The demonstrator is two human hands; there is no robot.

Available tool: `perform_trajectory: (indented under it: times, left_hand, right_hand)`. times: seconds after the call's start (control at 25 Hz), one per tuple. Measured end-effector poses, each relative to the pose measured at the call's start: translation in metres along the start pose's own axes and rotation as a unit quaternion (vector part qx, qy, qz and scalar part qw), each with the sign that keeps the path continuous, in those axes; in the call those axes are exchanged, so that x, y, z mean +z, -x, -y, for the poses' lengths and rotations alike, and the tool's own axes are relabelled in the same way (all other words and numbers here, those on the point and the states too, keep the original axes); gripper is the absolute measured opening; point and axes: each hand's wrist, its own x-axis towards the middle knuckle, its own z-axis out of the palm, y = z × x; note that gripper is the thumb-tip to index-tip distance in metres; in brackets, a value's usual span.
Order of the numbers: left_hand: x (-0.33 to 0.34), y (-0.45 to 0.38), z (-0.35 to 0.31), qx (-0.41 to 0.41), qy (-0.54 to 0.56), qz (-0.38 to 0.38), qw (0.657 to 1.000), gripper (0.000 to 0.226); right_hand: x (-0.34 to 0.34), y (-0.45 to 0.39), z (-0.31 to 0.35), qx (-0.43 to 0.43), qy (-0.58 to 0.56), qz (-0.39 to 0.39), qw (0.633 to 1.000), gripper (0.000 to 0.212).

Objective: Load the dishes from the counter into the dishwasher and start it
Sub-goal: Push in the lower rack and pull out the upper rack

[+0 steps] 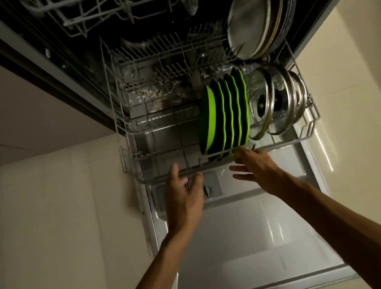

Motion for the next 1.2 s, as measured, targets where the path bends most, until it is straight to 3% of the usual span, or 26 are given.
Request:
perform_trajectory:
  times: [0.08,0.16,0.24,0.32,0.52,0.72,1.2]
  left_hand:
    - [0.009,0.005,-0.009,0.164,-0.167,0.024,0.972,0.082]
    - [0.018,0.004,-0.01,0.255,-0.29,0.047,0.921,0.089]
    - [0.022,-0.003,-0.008,0.247,-0.369,0.073,0.893,0.096]
    - [0.027,-0.005,-0.01,0.226,-0.416,0.099,0.875,0.099]
    - [0.033,-0.007,-0.006,0.234,-0.458,0.097,0.852,0.097]
    - [0.038,-0.015,-0.002,0.228,-0.498,0.093,0.831,0.106]
    - [0.021,-0.084,-0.06,0.245,-0.531,0.115,0.803,0.117]
  right_hand:
    - [0.001,0.01,0.004,-0.042,0.087,-0.018,0.995,0.035]
    - [0.0,0.027,-0.01,-0.179,0.263,-0.081,0.945,0.046]
    - [0.001,0.04,-0.029,-0.314,0.409,-0.135,0.846,0.068]
    - [0.003,0.035,-0.044,-0.345,0.511,-0.143,0.774,0.078]
    - [0.003,0.002,-0.059,-0.336,0.638,-0.166,0.673,0.088]
    - [-0.003,-0.011,-0.062,-0.348,0.667,-0.172,0.636,0.1]
    - [0.012,-0.051,0.028,-0.312,0.701,-0.139,0.626,0.1]
